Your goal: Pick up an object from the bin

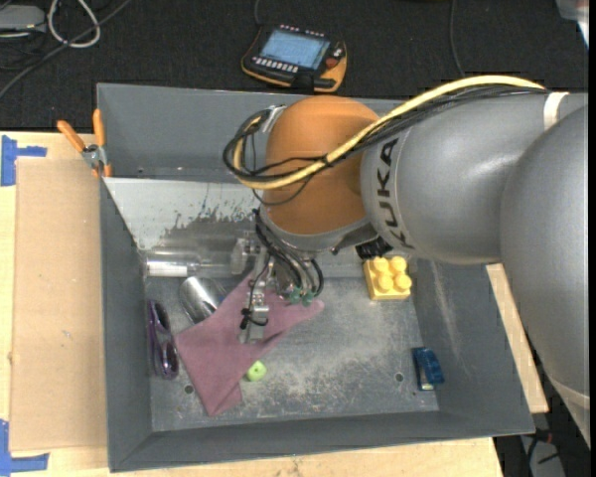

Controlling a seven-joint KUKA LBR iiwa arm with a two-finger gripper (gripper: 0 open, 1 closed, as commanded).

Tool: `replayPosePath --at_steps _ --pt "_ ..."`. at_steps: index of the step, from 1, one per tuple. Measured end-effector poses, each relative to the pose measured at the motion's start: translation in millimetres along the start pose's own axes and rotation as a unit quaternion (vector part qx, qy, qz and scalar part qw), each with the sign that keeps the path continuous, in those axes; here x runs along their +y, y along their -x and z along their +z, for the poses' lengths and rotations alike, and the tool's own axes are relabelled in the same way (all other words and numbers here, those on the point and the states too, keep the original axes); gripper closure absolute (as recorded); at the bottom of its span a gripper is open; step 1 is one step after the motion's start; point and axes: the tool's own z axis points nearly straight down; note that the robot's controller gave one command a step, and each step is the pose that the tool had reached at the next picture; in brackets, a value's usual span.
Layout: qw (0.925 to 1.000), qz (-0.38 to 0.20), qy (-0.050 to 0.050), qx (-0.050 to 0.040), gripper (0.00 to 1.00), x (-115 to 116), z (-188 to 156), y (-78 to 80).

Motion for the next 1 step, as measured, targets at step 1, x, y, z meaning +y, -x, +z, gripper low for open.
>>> replayPosePath --at_steps 1 --pt "0.9998 -0.018 -0.003 -0.0052 0.0 -30.5 9.8 -31.6"
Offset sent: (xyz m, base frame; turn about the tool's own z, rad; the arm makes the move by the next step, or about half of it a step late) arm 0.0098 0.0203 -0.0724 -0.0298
